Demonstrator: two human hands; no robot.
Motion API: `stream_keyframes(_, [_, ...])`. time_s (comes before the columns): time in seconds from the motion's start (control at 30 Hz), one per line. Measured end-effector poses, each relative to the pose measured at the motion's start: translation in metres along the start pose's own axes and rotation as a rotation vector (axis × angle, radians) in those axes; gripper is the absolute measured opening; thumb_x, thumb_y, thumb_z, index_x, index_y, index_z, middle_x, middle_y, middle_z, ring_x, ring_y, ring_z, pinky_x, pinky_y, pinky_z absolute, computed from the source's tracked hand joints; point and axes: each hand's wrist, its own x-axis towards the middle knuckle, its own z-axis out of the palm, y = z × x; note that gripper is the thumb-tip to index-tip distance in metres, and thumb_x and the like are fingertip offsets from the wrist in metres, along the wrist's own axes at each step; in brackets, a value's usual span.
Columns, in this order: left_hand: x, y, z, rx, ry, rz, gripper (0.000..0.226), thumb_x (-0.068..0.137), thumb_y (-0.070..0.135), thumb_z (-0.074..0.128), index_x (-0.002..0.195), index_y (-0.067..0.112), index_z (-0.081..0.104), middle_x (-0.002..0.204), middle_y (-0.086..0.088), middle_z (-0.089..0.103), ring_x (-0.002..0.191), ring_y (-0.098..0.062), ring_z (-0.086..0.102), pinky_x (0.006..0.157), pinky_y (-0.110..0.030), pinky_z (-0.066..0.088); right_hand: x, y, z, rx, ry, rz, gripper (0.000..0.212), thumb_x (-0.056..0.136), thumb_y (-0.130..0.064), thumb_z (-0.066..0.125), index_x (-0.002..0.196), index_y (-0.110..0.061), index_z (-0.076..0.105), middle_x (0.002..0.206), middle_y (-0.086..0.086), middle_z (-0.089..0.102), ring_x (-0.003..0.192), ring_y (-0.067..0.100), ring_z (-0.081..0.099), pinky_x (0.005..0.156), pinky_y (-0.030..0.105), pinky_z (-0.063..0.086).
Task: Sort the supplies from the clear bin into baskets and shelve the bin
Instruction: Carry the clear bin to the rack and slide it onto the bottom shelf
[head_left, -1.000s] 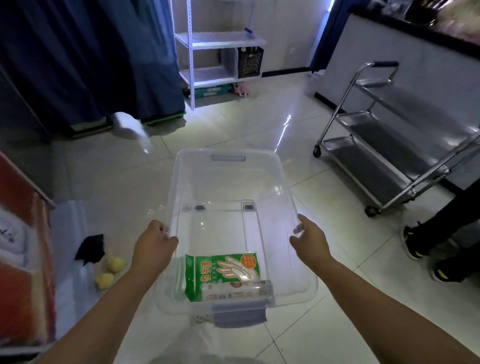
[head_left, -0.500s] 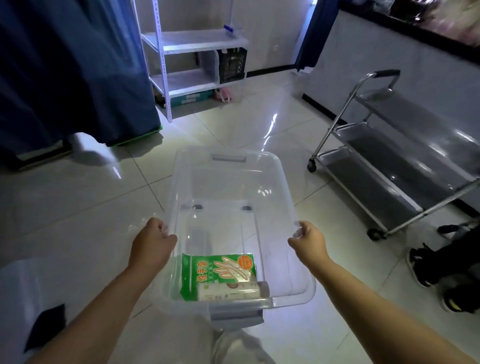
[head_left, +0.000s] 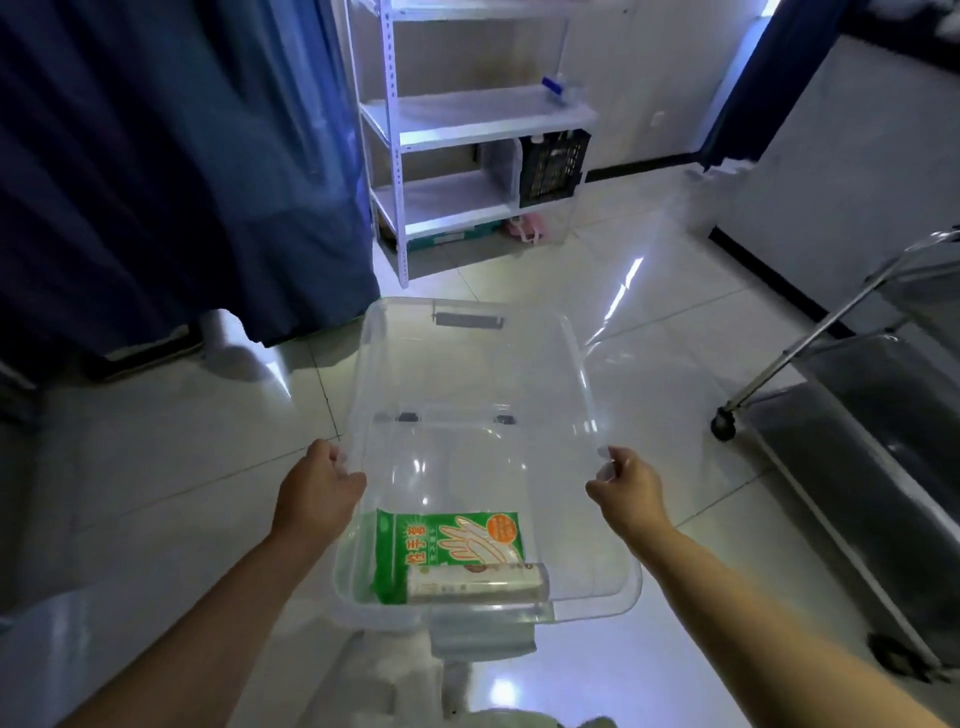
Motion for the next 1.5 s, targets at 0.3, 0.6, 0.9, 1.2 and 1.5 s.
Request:
stream_keyframes(0.3, [0.228,0.074,0.049,-0.019,-0.029,0.001,0.020,0.074,0.018,0.064,0.085,0.016,0.048,0.073,0.003,0.053,0.064,-0.017,0.051,0.052,-0.026,0.036,0.215,-0.096,0.029,-0.006,0.027,0.021,0.046,0.077,0.005,0.061,0.121,-0.007,0.056,0.085,0.008,0.060,0.071,0.019,0.057,0.064,0.026,0.045])
stream_keyframes(0.6, [0.424,0.182,0.092,-0.005,-0.110,0.051,0.019,0.071,0.014,0.065,0.080,0.017,0.048,0.069,-0.002,0.056,0.060,-0.017,0.052,0.052,-0.025,0.036,0.393,-0.161,0.029,0.043,0.097,0.150,0.049,0.076,0.005,0.062,0.122,-0.010,0.053,0.084,0.003,0.058,0.075,0.019,0.059,0.068,0.030,0.051])
stream_keyframes(0.9, [0.587,0.279,0.184,-0.041,-0.097,-0.004,0.023,0.070,0.011,0.067,0.072,0.020,0.046,0.068,-0.006,0.056,0.060,-0.021,0.052,0.055,-0.029,0.040,0.617,-0.186,0.021,-0.007,0.040,0.115,0.044,0.073,0.005,0.062,0.116,-0.006,0.057,0.087,0.008,0.060,0.069,0.017,0.054,0.053,0.020,0.039])
stream_keyframes(1.2, [0.712,0.367,0.255,-0.049,-0.049,-0.168,0.022,0.071,0.015,0.069,0.081,0.018,0.049,0.069,-0.001,0.056,0.061,-0.019,0.052,0.052,-0.027,0.037,0.829,-0.235,-0.001,-0.153,-0.087,0.061,0.036,0.075,0.001,0.058,0.109,-0.013,0.056,0.076,-0.002,0.054,0.064,0.009,0.051,0.047,0.020,0.034])
stream_keyframes(1.5, [0.847,0.390,0.281,-0.024,-0.042,-0.258,0.019,0.076,0.015,0.064,0.087,0.014,0.050,0.070,-0.003,0.057,0.064,-0.021,0.053,0.052,-0.027,0.033,0.979,-0.293,0.051,-0.249,-0.188,0.022,0.041,0.073,-0.003,0.062,0.112,-0.012,0.054,0.084,0.002,0.056,0.070,0.015,0.054,0.058,0.023,0.039])
